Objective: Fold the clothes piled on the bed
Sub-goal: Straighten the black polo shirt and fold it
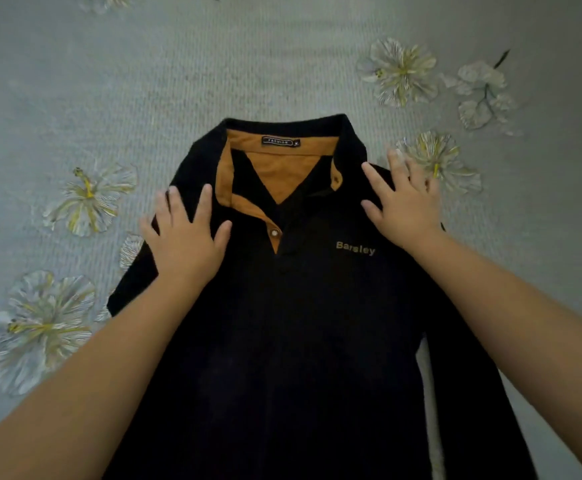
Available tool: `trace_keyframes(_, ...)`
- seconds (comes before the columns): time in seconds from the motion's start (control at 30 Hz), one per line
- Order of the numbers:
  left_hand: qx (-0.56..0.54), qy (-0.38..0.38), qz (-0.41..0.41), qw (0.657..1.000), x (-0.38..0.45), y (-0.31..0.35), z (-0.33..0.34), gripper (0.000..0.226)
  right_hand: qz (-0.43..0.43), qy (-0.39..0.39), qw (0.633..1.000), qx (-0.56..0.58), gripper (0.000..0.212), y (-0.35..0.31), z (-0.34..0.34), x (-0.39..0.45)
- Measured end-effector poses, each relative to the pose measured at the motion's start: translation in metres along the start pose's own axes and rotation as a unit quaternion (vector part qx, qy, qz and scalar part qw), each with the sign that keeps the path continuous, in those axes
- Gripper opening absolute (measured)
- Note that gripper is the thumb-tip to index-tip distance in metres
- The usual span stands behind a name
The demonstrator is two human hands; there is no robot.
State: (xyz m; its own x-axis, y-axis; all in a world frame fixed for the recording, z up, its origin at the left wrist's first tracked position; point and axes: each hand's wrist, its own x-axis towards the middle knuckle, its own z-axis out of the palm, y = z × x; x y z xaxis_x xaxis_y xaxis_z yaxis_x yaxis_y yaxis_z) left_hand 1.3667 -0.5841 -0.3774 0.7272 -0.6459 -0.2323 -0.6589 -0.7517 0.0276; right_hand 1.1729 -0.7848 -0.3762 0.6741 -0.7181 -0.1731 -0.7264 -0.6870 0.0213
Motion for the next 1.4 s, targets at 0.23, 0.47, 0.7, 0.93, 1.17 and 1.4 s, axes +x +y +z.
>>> trace_keyframes(0.23,-0.058,0.053,0.174,0.982,-0.074,0.054,0.035,0.058,0.227,0.024,0.962,0.148,0.068,0.038,0.02,-0.094)
trace_keyframes(0.47,-0.03,-0.048,0.187,0.981,-0.098,0.1,0.06,0.059,0.297,-0.005,0.937,0.183,0.048,0.04,0.032,-0.121)
trace_keyframes(0.7,-0.022,-0.011,0.208,0.978,-0.098,0.116,0.064,0.061,0.207,-0.067,0.974,0.062,0.056,0.119,0.005,-0.067)
trace_keyframes(0.93,0.015,-0.041,0.199,0.979,-0.094,0.135,0.06,0.061,0.196,0.011,0.974,0.111,0.047,0.112,0.027,-0.078)
trace_keyframes(1.17,-0.015,-0.051,0.187,0.981,-0.097,0.131,0.058,0.071,0.242,0.075,0.95,0.181,0.077,0.102,0.035,-0.133)
trace_keyframes(1.4,-0.021,-0.085,0.177,0.98,-0.114,0.135,0.046,0.06,0.378,0.022,0.881,0.283,0.078,0.093,0.039,-0.246)
